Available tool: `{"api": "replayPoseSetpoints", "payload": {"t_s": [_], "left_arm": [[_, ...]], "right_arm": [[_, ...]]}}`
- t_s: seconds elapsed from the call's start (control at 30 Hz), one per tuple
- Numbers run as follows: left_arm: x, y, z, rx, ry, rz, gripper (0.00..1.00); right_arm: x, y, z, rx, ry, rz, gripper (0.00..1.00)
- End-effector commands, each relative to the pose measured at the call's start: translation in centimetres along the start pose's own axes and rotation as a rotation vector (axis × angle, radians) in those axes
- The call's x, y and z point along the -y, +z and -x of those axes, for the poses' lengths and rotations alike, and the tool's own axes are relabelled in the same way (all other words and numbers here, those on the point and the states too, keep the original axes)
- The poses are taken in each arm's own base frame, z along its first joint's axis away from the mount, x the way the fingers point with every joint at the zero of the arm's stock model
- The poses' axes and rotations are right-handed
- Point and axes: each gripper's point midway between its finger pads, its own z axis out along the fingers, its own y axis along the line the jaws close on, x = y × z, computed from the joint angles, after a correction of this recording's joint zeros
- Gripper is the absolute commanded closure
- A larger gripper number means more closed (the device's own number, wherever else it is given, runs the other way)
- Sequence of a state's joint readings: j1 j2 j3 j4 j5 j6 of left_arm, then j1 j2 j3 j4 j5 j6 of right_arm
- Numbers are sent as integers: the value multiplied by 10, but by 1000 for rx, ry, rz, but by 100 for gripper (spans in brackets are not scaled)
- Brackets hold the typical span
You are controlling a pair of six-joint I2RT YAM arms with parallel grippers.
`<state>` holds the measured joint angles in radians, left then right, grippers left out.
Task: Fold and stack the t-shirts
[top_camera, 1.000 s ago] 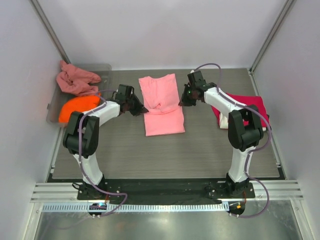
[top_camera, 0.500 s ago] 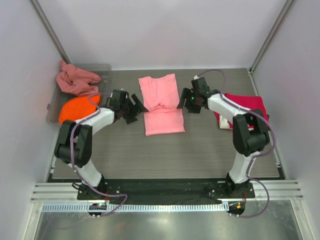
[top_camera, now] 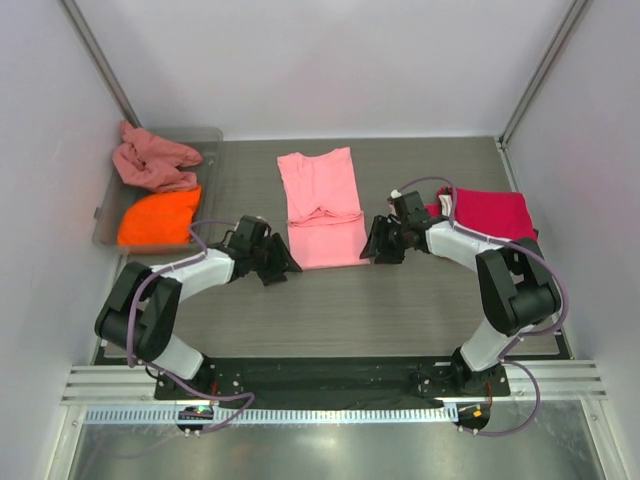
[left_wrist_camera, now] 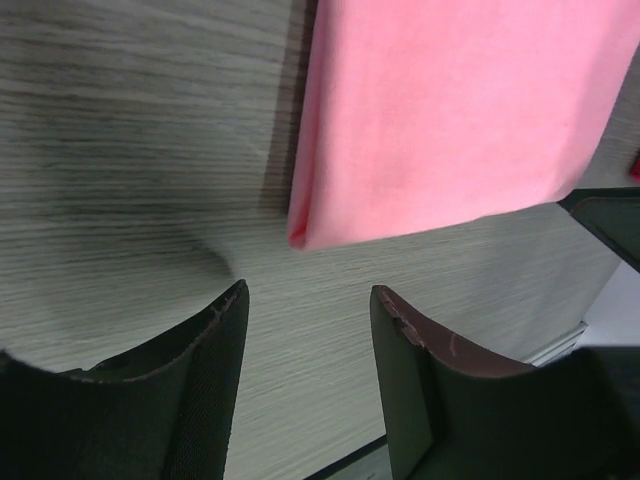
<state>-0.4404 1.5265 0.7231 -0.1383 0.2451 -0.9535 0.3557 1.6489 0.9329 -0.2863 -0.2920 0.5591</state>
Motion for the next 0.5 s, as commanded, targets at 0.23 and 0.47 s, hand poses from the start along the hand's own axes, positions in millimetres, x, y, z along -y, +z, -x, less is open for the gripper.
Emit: {"api": "replayPoseSetpoints", "payload": {"t_s": [0.23, 0.47], "left_arm": [[10, 10, 12, 33, 4, -30, 53], [2, 14, 13, 46, 2, 2, 58]], "right_arm": [[-6, 21, 5, -4, -1, 61, 58], [0, 22, -3, -16, -8, 56, 81]]}}
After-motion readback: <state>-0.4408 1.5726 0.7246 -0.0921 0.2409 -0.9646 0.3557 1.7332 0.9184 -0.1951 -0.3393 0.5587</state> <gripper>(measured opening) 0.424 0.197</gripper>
